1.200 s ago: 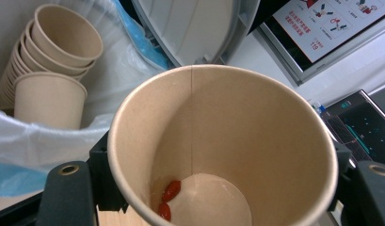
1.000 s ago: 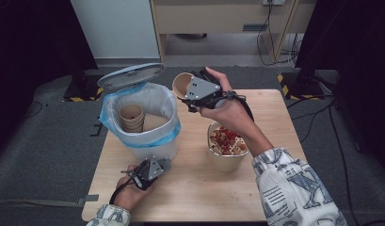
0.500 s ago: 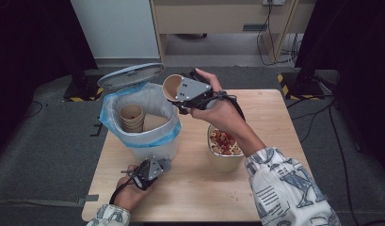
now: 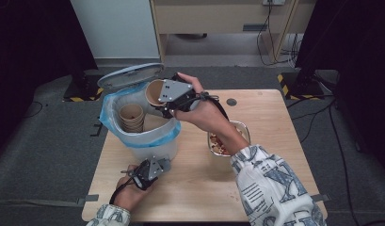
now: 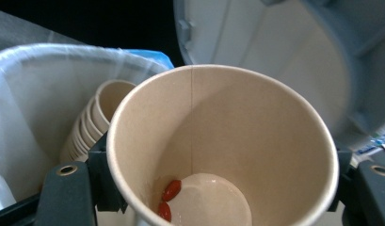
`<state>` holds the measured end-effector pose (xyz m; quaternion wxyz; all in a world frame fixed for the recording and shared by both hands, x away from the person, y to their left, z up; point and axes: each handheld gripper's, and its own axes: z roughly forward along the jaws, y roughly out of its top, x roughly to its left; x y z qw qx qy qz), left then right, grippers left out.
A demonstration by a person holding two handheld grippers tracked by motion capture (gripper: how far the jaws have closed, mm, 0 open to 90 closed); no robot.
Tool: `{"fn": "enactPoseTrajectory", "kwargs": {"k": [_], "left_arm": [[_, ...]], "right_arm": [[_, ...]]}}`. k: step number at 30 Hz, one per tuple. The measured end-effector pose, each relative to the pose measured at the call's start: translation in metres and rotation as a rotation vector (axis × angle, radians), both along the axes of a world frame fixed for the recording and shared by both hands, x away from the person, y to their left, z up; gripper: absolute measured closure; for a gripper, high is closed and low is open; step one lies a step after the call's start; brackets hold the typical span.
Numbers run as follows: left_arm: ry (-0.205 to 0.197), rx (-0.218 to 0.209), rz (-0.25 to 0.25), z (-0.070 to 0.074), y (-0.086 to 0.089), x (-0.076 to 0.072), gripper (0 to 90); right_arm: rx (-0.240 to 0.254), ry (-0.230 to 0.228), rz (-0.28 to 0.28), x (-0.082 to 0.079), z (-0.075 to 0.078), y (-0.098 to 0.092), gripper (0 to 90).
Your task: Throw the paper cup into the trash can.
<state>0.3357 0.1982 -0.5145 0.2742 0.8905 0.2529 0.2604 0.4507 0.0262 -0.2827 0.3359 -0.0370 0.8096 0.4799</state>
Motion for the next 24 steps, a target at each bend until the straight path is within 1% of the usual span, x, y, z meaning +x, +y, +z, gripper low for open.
{"fn": "enactPoseTrajectory", "kwargs": {"k": [3,7,8,9,10,11,12,14,17,21,24], "left_arm": [[-0.001,0.001,0.0,0.0,0.0,0.0,89.5],[-0.002,0.002,-0.001,0.0,0.0,0.0,89.5],[-0.002,0.002,-0.001,0.0,0.0,0.0,89.5],[-0.002,0.001,-0.001,0.0,0.0,0.0,89.4],[0.0,-0.001,0.0,0.0,0.0,0.0,89.4],[0.0,-0.001,0.0,0.0,0.0,0.0,89.4],[-0.001,-0.001,0.0,0.0,0.0,0.0,89.4],[-0.002,0.0,-0.001,0.0,0.0,0.0,89.4],[-0.002,0.001,-0.001,0.0,0.0,0.0,89.4],[-0.004,0.002,-0.002,0.0,0.0,0.0,89.3],[-0.004,0.001,-0.002,0.0,0.0,0.0,89.2]], "right_arm": [[0.012,0.028,0.015,0.0,-0.003,0.007,26.5],[0.026,0.099,0.033,0.003,-0.009,0.018,24.3],[0.033,0.14,0.028,0.004,-0.012,0.021,22.5],[0.038,0.164,0.026,0.005,-0.014,0.023,18.7],[0.048,0.207,0.026,0.006,-0.016,0.026,13.3],[0.053,0.227,0.02,0.006,-0.017,0.026,11.0],[0.058,0.246,0.012,0.006,-0.018,0.026,11.0],[0.077,0.262,0.003,0.007,-0.019,0.023,10.3],[0.095,0.275,-0.006,0.009,-0.018,0.015,10.3],[0.111,0.279,-0.033,0.011,-0.016,-0.002,10.4],[0.124,0.297,-0.071,0.014,-0.016,-0.018,10.4]]}}
